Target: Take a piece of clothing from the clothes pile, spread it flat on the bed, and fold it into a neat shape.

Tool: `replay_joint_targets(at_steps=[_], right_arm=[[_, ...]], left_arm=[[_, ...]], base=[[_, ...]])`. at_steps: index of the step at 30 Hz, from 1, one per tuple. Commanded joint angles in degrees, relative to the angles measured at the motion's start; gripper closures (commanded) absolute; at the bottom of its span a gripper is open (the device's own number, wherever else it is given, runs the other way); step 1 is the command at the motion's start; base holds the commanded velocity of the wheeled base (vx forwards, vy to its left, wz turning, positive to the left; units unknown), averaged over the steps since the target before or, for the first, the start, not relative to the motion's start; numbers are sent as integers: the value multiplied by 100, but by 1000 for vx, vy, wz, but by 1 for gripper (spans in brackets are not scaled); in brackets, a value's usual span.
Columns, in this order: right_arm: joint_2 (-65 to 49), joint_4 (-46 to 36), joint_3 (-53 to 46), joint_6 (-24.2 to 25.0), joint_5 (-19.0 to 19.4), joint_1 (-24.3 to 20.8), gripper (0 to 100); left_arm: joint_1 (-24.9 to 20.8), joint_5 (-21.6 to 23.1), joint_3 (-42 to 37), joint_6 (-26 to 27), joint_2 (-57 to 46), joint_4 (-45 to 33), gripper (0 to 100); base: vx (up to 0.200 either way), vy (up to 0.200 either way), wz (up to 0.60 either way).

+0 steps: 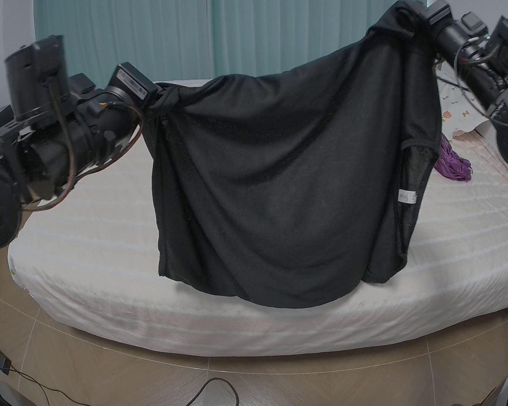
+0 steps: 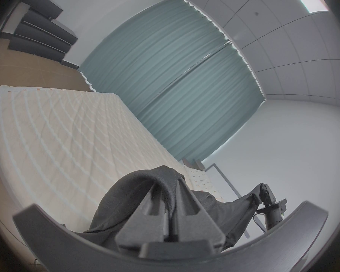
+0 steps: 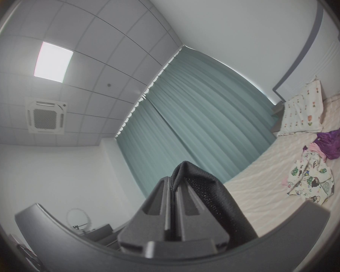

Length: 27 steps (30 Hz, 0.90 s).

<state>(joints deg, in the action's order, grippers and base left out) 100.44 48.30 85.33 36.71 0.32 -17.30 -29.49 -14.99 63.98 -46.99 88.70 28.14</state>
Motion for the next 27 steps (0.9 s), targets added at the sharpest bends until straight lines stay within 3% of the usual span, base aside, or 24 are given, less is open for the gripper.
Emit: replay_joint_targets(at_steps=[1,27], right_arm=[[1549,101,537,-14,-146,350,100],[2428,505,-43,-58,-137,341,100]], left_arm=[[514,5,757,-99,1369,-80,100],[813,243,1231,-108,2793,-80,100]], base=[[200,0,0],[200,0,0]])
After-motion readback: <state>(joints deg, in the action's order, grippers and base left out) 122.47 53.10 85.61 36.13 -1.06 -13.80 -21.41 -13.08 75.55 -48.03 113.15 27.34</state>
